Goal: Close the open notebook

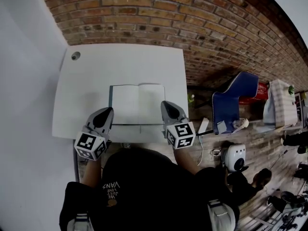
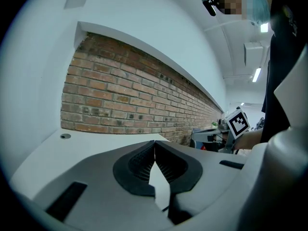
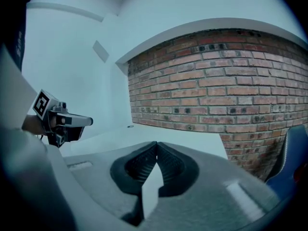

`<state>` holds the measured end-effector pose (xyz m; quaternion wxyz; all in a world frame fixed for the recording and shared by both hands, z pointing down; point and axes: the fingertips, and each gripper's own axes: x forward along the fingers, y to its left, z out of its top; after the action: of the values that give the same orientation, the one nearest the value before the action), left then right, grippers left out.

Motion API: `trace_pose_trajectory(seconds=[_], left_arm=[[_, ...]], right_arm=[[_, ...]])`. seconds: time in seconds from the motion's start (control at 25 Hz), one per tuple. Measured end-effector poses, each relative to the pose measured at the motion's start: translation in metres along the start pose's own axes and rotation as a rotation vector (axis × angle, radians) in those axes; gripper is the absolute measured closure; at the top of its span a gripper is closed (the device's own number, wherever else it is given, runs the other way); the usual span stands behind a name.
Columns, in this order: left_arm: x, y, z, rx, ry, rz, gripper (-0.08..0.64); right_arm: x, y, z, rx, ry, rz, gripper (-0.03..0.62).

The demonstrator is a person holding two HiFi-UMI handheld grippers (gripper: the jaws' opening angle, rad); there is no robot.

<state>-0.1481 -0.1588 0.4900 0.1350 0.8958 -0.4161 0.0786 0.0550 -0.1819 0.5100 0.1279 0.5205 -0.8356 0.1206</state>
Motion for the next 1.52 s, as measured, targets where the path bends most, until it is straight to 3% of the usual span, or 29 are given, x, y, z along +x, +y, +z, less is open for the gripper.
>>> trace_pose_trajectory(seconds=[0.52, 1.28, 1.52], left_arm=[[0.015, 0.031, -0.045, -0.053, 0.105, 0.03, 0.554], [0.027, 0.065, -0.114, -0.221, 0.25, 0.081, 0.552], [0.027, 0.069, -0.139, -0.254, 0.348, 0.1, 0.552]], right_arm=[[0.026, -0.009, -0.04, 0.004, 0.092, -0.04, 0.595], [0.057, -0.018, -0.108, -0.032, 0.287, -0.059, 0.595], [0.059, -0.02, -0.127, -0.05, 0.359, -0.054, 0.595]])
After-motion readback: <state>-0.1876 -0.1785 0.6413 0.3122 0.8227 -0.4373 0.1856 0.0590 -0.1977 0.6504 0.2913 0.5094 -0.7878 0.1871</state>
